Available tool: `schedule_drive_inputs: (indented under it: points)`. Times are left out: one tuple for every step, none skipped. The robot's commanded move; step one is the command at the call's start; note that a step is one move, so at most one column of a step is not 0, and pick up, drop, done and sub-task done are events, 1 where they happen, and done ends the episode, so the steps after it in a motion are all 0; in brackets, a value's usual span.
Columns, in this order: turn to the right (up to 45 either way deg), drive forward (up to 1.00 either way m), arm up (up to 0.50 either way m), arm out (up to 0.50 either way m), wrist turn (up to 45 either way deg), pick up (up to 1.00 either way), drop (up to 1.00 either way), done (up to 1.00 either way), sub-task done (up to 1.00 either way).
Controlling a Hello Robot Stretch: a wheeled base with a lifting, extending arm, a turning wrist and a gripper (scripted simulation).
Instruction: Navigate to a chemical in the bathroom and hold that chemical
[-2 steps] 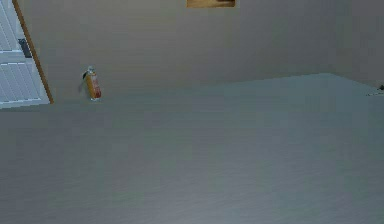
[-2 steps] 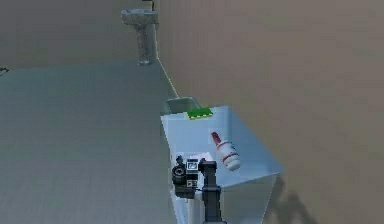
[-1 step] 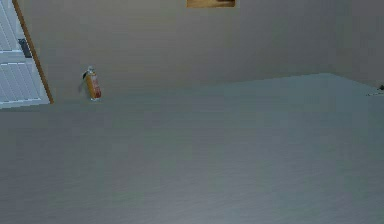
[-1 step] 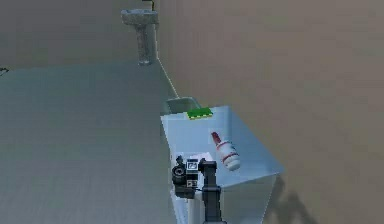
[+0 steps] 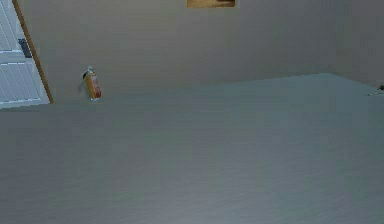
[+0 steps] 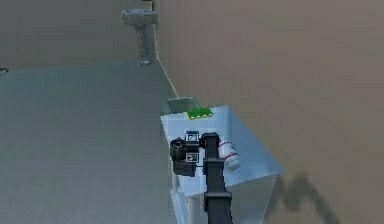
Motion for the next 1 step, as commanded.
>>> schedule_drive_inputs:
  points:
    - [0.0,0.00,0.00,0.00,0.0,0.00,0.00,1.00,0.00]
